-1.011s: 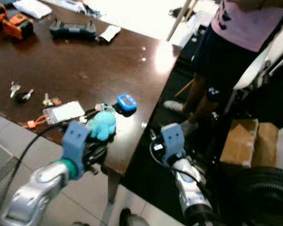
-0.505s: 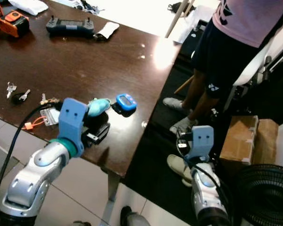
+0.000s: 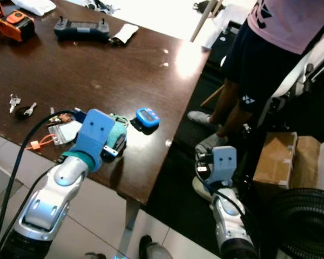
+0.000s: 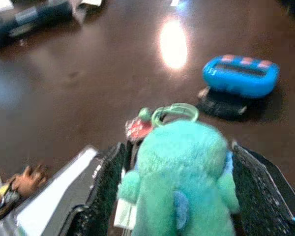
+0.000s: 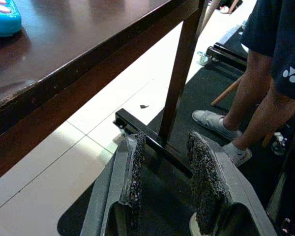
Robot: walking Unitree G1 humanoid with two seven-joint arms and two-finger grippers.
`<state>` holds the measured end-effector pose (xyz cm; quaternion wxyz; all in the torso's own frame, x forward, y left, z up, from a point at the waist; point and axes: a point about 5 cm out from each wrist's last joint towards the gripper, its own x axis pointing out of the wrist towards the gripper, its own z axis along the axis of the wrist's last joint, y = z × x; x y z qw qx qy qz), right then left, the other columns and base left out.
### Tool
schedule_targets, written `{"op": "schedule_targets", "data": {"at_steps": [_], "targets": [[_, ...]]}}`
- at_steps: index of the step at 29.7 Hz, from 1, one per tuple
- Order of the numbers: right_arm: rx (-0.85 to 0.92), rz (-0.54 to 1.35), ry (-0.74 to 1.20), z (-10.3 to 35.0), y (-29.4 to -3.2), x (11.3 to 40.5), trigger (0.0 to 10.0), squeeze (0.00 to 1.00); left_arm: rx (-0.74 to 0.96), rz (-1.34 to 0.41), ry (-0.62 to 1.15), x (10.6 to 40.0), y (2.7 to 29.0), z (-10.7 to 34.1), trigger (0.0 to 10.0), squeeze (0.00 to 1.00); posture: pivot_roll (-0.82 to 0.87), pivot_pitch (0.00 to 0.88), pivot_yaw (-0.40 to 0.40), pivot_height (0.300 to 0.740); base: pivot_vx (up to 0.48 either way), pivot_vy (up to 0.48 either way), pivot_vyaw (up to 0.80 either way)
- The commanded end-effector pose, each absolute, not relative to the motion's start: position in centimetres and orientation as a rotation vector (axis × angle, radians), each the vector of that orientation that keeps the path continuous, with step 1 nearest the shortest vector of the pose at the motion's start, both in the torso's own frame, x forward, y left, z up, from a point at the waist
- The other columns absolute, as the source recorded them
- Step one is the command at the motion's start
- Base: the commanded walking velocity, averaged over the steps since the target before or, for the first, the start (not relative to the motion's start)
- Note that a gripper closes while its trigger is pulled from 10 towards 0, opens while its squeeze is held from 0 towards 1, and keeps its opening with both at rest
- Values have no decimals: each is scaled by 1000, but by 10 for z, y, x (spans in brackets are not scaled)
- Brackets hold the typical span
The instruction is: Hang keys on a hook
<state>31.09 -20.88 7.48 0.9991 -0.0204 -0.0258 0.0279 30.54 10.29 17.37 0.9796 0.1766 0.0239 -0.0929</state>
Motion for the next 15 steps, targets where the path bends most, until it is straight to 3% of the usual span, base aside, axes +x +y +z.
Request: {"op": "schedule_targets", "data": {"at_steps": [1,8,12,15], "targets": [[-43,47,-19,67,-213,306,10000,0,336,-215,108,304,100,165,10000,0,-13,173,-37,740,0,0,0],[-46,52,-11,65,-213,304,10000,0,291,-196,162,306,99,156,10000,0,-15,201,-45,740,0,0,0],[-49,76,3,61,-208,301,10000,0,155,-227,335,309,85,137,10000,0,-19,224,-52,740,0,0,0],[-50,80,6,60,-207,300,10000,0,151,-186,372,308,86,127,10000,0,-24,232,-53,740,0,0,0]]}}
